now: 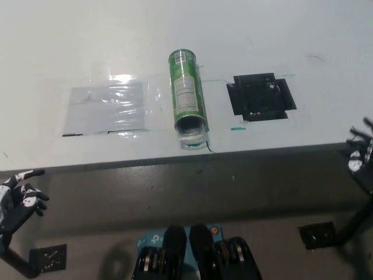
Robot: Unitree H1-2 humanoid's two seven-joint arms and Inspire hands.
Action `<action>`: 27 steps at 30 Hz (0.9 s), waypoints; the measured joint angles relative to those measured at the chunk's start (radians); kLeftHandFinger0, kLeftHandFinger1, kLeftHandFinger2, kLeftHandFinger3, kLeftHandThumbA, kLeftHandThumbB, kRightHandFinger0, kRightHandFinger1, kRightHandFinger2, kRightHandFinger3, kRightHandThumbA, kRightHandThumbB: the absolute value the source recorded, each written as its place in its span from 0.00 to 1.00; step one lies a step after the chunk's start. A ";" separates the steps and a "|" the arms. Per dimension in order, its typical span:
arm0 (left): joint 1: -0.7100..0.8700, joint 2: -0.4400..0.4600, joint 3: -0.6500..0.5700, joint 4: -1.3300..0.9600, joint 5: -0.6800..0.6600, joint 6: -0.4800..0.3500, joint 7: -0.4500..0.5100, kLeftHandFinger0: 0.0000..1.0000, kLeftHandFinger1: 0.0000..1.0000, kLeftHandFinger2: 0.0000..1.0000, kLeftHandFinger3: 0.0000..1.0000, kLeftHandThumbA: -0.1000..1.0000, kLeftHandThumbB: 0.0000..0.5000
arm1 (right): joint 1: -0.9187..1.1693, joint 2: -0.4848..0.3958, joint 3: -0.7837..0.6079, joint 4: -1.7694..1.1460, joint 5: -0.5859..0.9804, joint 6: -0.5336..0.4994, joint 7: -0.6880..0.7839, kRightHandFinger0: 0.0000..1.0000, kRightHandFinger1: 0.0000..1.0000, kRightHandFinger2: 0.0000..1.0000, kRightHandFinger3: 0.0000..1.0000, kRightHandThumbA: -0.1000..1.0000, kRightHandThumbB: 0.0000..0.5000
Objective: The robot uses its right hand finger to pull out the chips tray kept inside a container in the middle of the desk
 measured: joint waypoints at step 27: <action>-0.015 0.001 0.003 0.001 -0.004 0.002 -0.025 0.30 0.31 0.35 0.68 0.01 0.15 | -0.386 -0.038 0.379 0.095 -0.124 0.046 0.156 0.13 0.02 0.87 0.86 0.00 0.58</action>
